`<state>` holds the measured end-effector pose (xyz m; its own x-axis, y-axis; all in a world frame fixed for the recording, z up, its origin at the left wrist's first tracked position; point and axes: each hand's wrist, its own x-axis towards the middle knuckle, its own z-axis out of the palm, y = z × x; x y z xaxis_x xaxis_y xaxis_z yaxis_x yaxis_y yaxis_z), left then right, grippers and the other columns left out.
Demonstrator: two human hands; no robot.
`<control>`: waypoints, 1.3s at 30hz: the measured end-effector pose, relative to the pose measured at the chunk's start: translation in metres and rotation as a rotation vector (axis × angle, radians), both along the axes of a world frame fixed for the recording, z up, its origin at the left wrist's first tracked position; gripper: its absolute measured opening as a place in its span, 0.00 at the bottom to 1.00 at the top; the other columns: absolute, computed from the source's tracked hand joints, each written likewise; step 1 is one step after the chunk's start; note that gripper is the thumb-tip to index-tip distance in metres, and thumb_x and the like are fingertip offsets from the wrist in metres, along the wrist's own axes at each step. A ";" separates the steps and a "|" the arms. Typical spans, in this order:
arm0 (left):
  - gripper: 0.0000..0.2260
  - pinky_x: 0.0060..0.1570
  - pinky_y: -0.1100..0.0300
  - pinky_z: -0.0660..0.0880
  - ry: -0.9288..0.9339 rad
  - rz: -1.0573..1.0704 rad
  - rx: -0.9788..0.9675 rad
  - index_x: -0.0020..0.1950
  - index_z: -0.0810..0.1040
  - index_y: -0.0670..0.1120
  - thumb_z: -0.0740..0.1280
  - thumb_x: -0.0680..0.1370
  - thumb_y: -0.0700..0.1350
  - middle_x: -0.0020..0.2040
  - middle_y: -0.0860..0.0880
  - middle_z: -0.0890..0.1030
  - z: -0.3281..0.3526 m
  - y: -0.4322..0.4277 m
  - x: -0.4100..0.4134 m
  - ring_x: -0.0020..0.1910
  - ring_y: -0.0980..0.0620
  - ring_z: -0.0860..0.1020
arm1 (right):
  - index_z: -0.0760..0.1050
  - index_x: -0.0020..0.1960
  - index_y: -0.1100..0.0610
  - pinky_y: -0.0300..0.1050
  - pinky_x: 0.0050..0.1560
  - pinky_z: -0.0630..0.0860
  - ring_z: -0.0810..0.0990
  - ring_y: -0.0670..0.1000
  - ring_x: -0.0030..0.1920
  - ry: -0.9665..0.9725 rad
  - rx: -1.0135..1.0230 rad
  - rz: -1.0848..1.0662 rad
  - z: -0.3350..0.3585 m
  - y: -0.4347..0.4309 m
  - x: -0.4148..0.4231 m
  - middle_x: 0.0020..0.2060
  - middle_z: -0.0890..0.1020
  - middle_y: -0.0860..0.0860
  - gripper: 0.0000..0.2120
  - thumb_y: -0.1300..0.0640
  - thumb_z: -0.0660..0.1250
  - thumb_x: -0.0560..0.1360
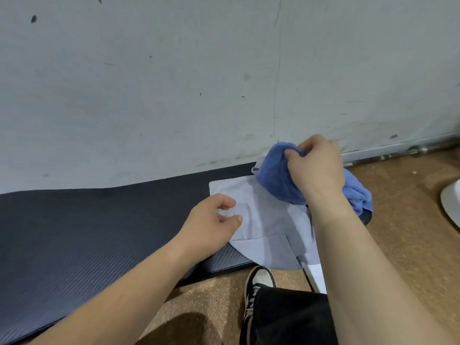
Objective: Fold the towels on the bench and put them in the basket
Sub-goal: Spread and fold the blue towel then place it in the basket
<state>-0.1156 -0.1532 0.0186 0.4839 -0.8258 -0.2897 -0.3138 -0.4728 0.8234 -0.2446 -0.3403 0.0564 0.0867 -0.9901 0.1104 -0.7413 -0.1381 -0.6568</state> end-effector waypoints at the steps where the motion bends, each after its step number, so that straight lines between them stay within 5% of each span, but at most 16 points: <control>1: 0.19 0.46 0.72 0.72 -0.022 -0.016 -0.023 0.67 0.76 0.55 0.74 0.77 0.50 0.61 0.59 0.77 0.006 -0.004 -0.001 0.49 0.63 0.81 | 0.75 0.47 0.52 0.50 0.44 0.75 0.79 0.57 0.47 -0.120 -0.058 0.007 0.011 0.006 0.002 0.54 0.77 0.53 0.06 0.50 0.67 0.77; 5: 0.31 0.50 0.65 0.80 0.191 -0.070 -0.251 0.68 0.70 0.65 0.81 0.72 0.48 0.63 0.58 0.77 0.037 -0.036 -0.007 0.53 0.56 0.84 | 0.71 0.46 0.52 0.48 0.42 0.76 0.79 0.51 0.42 -0.482 -0.205 0.168 0.045 0.051 0.023 0.47 0.79 0.53 0.06 0.53 0.68 0.77; 7: 0.25 0.46 0.60 0.82 0.361 -0.047 -0.394 0.68 0.75 0.53 0.76 0.73 0.41 0.57 0.50 0.83 0.050 -0.056 -0.011 0.51 0.52 0.85 | 0.73 0.45 0.52 0.44 0.40 0.75 0.81 0.52 0.40 -0.539 -0.151 0.292 0.054 0.067 0.034 0.41 0.81 0.52 0.06 0.55 0.69 0.77; 10: 0.17 0.44 0.54 0.82 0.652 0.128 -0.444 0.62 0.80 0.42 0.69 0.75 0.46 0.52 0.42 0.86 0.068 -0.076 -0.008 0.50 0.46 0.86 | 0.79 0.48 0.55 0.39 0.43 0.78 0.84 0.47 0.42 -0.669 -0.020 0.459 0.063 0.076 0.038 0.41 0.84 0.49 0.04 0.60 0.73 0.75; 14: 0.19 0.54 0.41 0.83 0.850 0.259 -0.552 0.70 0.75 0.39 0.61 0.86 0.51 0.61 0.36 0.83 0.083 -0.079 0.015 0.59 0.37 0.84 | 0.76 0.46 0.50 0.43 0.50 0.77 0.80 0.46 0.47 -0.692 -0.254 0.251 0.060 0.069 0.029 0.45 0.80 0.48 0.02 0.54 0.68 0.75; 17: 0.18 0.56 0.40 0.83 0.749 0.392 -0.676 0.69 0.75 0.41 0.60 0.86 0.52 0.61 0.39 0.85 0.109 -0.066 0.040 0.57 0.42 0.86 | 0.74 0.46 0.52 0.41 0.43 0.73 0.77 0.45 0.38 -0.585 -0.050 0.201 0.050 0.064 0.029 0.38 0.79 0.48 0.02 0.56 0.66 0.78; 20: 0.16 0.58 0.42 0.83 0.490 0.429 -0.693 0.67 0.78 0.43 0.64 0.85 0.52 0.58 0.44 0.86 0.129 -0.040 0.062 0.56 0.46 0.86 | 0.77 0.51 0.55 0.40 0.42 0.74 0.79 0.44 0.38 -0.567 0.208 0.327 0.043 0.072 0.041 0.42 0.83 0.52 0.04 0.59 0.67 0.77; 24: 0.12 0.57 0.41 0.83 0.304 0.457 -0.588 0.60 0.81 0.44 0.70 0.81 0.50 0.52 0.44 0.88 0.142 0.013 0.081 0.52 0.46 0.87 | 0.75 0.65 0.47 0.38 0.51 0.80 0.81 0.40 0.55 -0.669 0.353 0.545 0.050 0.106 0.066 0.58 0.81 0.44 0.20 0.55 0.74 0.75; 26: 0.12 0.56 0.42 0.83 0.320 0.425 -0.548 0.61 0.82 0.43 0.71 0.80 0.47 0.52 0.43 0.88 0.145 0.039 0.091 0.52 0.45 0.87 | 0.71 0.72 0.41 0.46 0.61 0.79 0.78 0.42 0.65 -0.635 0.399 0.648 0.051 0.126 0.080 0.67 0.77 0.41 0.31 0.49 0.75 0.72; 30: 0.14 0.58 0.45 0.82 0.452 0.252 -0.441 0.66 0.77 0.44 0.65 0.81 0.39 0.57 0.41 0.86 0.138 0.092 0.110 0.57 0.43 0.86 | 0.82 0.60 0.52 0.59 0.59 0.81 0.85 0.50 0.55 -0.649 0.552 0.830 0.048 0.157 0.108 0.53 0.87 0.51 0.16 0.64 0.67 0.75; 34: 0.22 0.61 0.37 0.79 0.555 0.218 -0.414 0.68 0.75 0.40 0.56 0.76 0.31 0.60 0.35 0.84 0.116 0.134 0.127 0.60 0.36 0.83 | 0.83 0.49 0.52 0.40 0.41 0.74 0.81 0.44 0.39 -0.646 0.625 0.825 0.041 0.176 0.133 0.39 0.85 0.47 0.05 0.59 0.69 0.77; 37: 0.15 0.59 0.38 0.81 0.457 0.262 -0.409 0.62 0.80 0.40 0.63 0.77 0.31 0.55 0.37 0.86 0.096 0.149 0.133 0.57 0.39 0.85 | 0.80 0.49 0.55 0.42 0.41 0.74 0.82 0.45 0.37 -0.619 0.604 0.822 0.028 0.186 0.151 0.36 0.85 0.48 0.02 0.57 0.70 0.80; 39: 0.08 0.49 0.46 0.85 0.249 0.323 -0.385 0.55 0.84 0.45 0.70 0.79 0.35 0.47 0.43 0.88 0.081 0.155 0.138 0.50 0.46 0.87 | 0.79 0.49 0.57 0.45 0.41 0.75 0.82 0.48 0.39 -0.617 0.571 0.838 0.020 0.190 0.158 0.37 0.85 0.52 0.04 0.57 0.72 0.80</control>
